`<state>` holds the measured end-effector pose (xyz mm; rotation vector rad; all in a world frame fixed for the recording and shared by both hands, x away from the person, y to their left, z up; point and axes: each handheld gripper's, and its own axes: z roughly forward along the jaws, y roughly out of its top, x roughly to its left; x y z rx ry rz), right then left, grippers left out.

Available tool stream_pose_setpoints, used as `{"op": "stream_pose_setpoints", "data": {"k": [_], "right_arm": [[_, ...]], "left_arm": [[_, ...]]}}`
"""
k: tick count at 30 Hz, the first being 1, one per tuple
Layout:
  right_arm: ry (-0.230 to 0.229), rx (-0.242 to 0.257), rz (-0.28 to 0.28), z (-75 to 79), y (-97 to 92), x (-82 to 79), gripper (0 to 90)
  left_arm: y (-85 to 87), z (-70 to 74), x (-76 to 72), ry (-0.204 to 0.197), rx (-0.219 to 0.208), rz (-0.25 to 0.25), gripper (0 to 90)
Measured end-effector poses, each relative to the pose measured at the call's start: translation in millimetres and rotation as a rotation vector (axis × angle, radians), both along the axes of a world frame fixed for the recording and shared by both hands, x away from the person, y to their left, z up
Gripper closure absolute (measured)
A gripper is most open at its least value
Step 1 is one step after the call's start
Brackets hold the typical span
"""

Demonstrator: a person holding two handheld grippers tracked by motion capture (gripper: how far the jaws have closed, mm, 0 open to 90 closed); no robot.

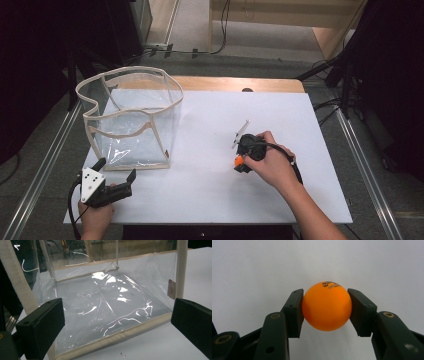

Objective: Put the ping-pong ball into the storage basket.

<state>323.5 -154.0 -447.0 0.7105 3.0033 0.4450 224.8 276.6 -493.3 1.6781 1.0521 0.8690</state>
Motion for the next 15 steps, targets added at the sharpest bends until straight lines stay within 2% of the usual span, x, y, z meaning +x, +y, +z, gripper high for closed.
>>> {"op": "stream_pose_setpoints", "data": {"k": [3, 15], "right_arm": [[-0.002, 0.007, 0.017, -0.2, 2.4, 2.8, 47.4], [0.015, 0.003, 0.029, 2.9, 13.5, 8.9, 47.4]], "left_arm": [[0.0, 0.0, 0.0, 0.000, 0.000, 0.000, 0.0], [0.0, 0.0, -0.1, -0.001, 0.000, -0.002, 0.0]]}}
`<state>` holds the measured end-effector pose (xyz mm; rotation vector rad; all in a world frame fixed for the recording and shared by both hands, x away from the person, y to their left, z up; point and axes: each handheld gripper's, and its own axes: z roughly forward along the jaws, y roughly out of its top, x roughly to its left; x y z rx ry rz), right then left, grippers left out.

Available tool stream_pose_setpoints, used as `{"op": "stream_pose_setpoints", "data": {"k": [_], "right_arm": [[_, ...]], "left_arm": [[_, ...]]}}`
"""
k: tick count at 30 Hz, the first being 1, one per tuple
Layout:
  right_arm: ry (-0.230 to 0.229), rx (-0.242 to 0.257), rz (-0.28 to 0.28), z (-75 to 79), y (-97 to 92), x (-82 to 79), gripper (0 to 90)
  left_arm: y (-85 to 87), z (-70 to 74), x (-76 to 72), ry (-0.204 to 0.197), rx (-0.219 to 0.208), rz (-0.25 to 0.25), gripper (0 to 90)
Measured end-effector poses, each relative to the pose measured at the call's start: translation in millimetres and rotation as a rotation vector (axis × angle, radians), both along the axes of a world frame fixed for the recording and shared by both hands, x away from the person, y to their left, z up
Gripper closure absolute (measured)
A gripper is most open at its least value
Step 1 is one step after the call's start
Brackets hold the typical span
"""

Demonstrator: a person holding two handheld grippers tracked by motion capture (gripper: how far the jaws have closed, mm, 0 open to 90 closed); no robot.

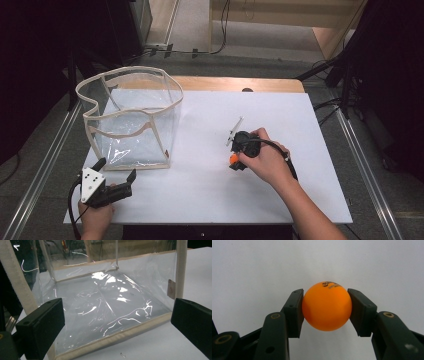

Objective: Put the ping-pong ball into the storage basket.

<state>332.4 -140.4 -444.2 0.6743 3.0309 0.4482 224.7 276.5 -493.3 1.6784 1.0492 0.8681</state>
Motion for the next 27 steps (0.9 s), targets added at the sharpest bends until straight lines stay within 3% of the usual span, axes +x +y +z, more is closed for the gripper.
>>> {"op": "stream_pose_setpoints", "data": {"k": [27], "right_arm": [[0.005, 0.001, 0.046, 11.0, 24.9, 14.5, 47.4]], "left_arm": [[-0.4, -0.1, -0.1, -0.001, 0.001, -0.001, 0.0]]}}
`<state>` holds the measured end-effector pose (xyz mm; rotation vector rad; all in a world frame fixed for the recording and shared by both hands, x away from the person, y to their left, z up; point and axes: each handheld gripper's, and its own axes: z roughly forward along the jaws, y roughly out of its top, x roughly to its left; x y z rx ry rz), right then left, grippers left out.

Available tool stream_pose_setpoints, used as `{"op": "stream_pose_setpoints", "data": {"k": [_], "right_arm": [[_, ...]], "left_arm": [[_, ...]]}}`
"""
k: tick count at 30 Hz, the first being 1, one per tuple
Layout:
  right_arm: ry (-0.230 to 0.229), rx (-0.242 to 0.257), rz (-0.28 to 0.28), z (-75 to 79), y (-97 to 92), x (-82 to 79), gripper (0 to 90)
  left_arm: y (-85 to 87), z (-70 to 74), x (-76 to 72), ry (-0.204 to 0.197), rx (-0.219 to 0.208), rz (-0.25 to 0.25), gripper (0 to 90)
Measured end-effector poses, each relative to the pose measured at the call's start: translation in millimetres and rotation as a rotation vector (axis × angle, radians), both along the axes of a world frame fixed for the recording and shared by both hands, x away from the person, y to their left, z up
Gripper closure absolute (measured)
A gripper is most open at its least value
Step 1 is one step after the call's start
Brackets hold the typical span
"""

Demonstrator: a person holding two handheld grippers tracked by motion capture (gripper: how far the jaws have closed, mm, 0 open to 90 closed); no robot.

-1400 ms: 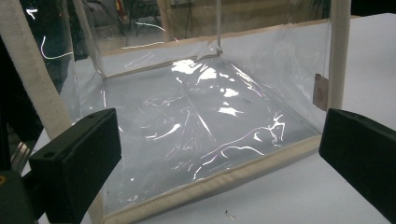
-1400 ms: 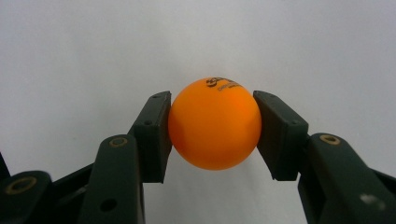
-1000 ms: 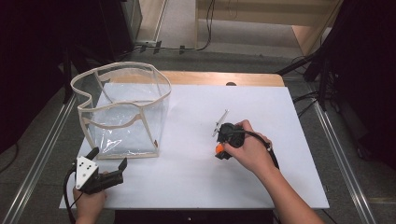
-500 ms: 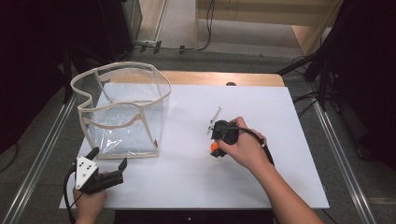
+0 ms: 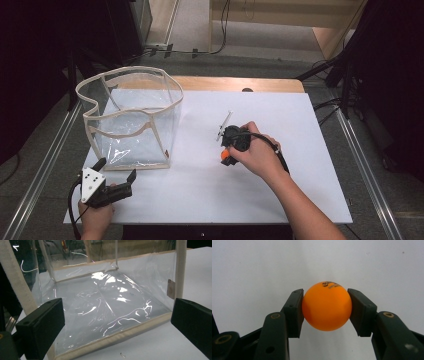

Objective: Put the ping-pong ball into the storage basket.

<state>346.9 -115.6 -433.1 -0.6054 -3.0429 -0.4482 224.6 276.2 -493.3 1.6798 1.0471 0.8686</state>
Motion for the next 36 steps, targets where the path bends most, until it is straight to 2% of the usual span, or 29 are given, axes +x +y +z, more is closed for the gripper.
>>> {"op": "stream_pose_setpoints", "data": {"k": [4, 6, 36], "right_arm": [[-0.005, 0.001, 0.023, 1.8, 4.9, 3.1, 47.4], [-0.001, -0.005, 0.013, 2.5, 5.9, 2.4, 47.4], [0.005, 0.003, 0.066, 14.1, 36.0, 13.9, 47.5]], "left_arm": [[0.0, 0.0, 0.0, 0.000, -0.003, 0.000, 0.0], [0.2, 0.0, 0.1, 0.000, -0.002, 0.000, 0.0], [0.1, 0.0, 0.0, -0.001, -0.002, -0.003, 0.0]]}}
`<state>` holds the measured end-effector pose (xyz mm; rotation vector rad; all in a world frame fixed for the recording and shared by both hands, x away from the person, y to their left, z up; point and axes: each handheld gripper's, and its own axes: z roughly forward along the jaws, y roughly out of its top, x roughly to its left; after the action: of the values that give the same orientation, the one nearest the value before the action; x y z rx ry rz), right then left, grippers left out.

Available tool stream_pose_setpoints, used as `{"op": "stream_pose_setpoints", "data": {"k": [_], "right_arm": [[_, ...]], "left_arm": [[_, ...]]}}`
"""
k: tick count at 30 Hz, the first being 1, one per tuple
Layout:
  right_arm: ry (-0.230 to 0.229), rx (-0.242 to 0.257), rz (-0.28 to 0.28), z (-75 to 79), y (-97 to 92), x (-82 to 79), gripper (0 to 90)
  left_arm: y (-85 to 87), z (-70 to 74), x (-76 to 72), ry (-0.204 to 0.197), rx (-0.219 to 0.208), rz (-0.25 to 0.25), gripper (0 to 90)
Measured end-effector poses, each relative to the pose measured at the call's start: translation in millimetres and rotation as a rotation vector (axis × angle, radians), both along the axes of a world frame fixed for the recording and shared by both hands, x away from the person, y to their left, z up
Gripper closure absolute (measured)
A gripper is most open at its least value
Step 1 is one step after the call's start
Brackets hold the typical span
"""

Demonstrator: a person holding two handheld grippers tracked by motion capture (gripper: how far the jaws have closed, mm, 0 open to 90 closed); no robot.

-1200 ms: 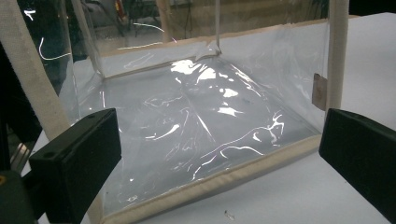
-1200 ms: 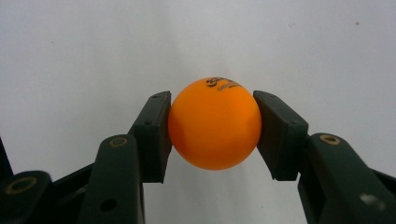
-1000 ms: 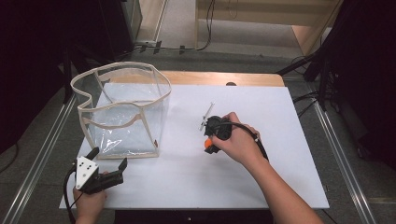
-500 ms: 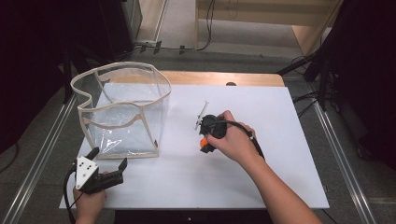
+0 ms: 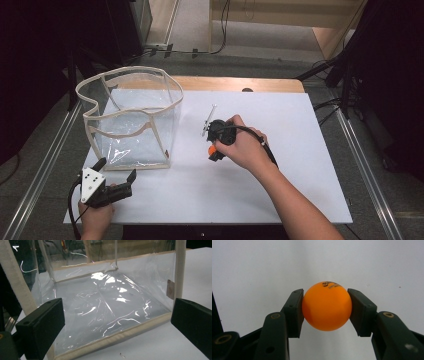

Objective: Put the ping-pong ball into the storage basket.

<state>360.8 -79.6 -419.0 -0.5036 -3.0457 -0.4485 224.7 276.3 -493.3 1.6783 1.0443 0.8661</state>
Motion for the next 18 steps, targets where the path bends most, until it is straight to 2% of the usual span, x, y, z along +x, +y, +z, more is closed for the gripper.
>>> {"op": "stream_pose_setpoints", "data": {"k": [13, 18], "right_arm": [[-0.010, 0.014, 0.029, 9.5, 12.2, 6.7, 47.6], [-0.007, 0.016, 0.017, 15.7, 15.4, 8.9, 47.6]], "left_arm": [[-0.1, 0.0, -0.1, 0.001, 0.002, -0.002, 0.0], [-0.1, 0.1, -0.1, 0.001, 0.001, -0.002, 0.0]]}}
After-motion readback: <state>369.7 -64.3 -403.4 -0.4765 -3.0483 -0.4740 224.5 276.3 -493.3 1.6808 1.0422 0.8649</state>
